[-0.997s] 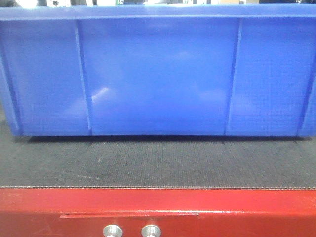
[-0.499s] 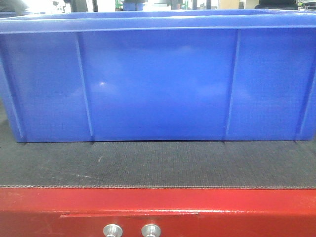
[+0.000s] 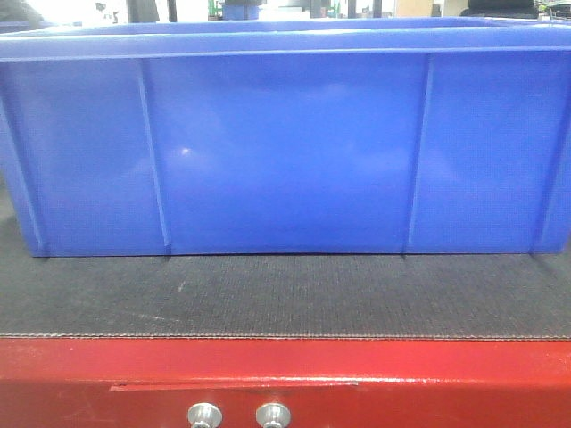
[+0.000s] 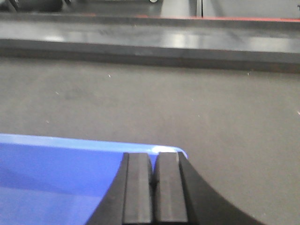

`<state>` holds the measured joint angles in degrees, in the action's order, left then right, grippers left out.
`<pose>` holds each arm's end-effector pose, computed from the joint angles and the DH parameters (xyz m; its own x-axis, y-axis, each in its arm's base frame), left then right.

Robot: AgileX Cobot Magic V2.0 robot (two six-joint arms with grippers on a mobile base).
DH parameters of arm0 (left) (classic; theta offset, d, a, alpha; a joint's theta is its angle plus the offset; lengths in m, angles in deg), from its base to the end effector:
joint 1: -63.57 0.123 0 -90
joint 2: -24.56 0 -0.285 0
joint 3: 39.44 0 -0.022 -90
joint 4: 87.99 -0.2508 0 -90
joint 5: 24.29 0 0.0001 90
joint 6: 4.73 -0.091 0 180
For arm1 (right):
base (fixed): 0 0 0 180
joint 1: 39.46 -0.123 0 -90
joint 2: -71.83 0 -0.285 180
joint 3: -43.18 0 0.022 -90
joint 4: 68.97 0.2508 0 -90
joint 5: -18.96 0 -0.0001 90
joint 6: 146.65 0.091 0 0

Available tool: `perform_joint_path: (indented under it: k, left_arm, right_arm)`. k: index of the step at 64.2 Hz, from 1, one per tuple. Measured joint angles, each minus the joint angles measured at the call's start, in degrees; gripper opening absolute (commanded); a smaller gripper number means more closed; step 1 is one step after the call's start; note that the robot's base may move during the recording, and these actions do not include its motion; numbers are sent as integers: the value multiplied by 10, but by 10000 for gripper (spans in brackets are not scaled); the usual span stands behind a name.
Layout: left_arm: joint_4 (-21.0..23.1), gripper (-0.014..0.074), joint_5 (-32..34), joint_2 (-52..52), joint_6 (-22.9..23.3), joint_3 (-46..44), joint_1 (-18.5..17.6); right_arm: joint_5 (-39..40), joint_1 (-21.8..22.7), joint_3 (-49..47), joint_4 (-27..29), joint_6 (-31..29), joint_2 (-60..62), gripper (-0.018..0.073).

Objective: Move blue bin to conveyor side
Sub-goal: 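Open both grippers and release the blue bin on the belt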

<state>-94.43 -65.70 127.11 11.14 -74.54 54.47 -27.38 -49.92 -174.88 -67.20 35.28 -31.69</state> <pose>0.3675 -0.0520 0.4885 -0.3273 -0.1408 -0.9344 0.0262 0.9871 -0.1579 0.3636 0.0692 0.4904 -0.3755 -0.0134 -0.9267 -0.1815 0.9816 0.0593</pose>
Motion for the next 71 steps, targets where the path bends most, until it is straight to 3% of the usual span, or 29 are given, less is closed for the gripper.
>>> perform_joint_path:
  k: [25, 40, 48, 59, 71]
  left_arm:
    - [-2, -6, -70, -46, -1, -16, 0]
    - [-2, -6, -55, -81, -1, 35, 0]
    - [-3, -6, -11, -111, -1, 101, 0]
    - [-3, -6, 80, -171, -1, 222, 0]
    - [-6, -6, 219, -255, -1, 397, 0]
  right_arm:
    - [-23, 0, 0, 4, 0, 50, -81]
    - [29, 0, 98, -8, 0, 105, -87]
    - [85, 0, 192, -22, 0, 142, -87]
    - [227, 0, 334, -26, 0, 208, -87]
    - [350, 0, 483, -27, 0, 286, -87]
